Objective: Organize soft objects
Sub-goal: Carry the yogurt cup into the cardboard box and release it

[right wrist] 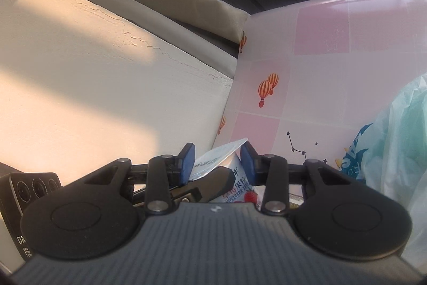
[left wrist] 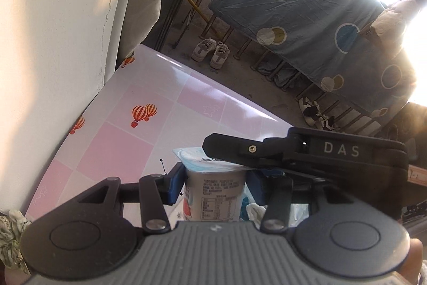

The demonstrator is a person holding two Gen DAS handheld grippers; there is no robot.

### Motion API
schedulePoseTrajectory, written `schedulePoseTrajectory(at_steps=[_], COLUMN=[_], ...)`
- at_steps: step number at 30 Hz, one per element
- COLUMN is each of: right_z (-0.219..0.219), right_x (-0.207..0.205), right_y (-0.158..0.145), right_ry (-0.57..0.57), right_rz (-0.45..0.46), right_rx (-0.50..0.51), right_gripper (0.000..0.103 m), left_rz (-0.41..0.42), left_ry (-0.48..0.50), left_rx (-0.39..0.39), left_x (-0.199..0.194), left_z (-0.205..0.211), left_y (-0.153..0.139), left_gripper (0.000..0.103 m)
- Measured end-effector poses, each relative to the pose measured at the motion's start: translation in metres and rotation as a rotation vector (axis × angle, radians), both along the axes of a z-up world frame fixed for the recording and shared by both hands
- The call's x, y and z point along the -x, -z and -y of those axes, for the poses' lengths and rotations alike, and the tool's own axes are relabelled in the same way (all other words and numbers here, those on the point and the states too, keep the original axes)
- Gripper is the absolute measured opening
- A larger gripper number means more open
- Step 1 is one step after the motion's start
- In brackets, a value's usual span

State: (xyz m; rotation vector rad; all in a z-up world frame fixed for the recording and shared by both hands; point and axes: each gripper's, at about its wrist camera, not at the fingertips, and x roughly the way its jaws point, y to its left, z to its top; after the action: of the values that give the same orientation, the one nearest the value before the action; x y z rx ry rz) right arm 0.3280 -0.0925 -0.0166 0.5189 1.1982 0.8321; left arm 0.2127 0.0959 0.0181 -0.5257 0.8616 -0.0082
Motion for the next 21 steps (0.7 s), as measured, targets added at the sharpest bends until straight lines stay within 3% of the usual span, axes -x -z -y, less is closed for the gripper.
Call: schedulePoseTrajectory(at_steps=[10,16,21], right_z=[0.122,0.219,0.3], right_x=[0.078,0.132,0.172], right_y=[-0.088,-0.124,-0.135], right_ry=[0.17,0.304,0.423], right_rz=[0.083,0.141,0.156], right_rx=[-0.091,-0.076,-0.056], right_gripper=[0.038,0.039,0.04], left_rz=[0.136,0.181,0.173], left_ry=[0.173,0.324,0.461], left_rx=[-0.021,-0.005,0.021], left_x=[0.049,0.063,0.069], left_z=[0.111,0.192,0.256], left_y=[-0.073,-0.089,-0.088], left_gripper=[0.051,0.051,0.051])
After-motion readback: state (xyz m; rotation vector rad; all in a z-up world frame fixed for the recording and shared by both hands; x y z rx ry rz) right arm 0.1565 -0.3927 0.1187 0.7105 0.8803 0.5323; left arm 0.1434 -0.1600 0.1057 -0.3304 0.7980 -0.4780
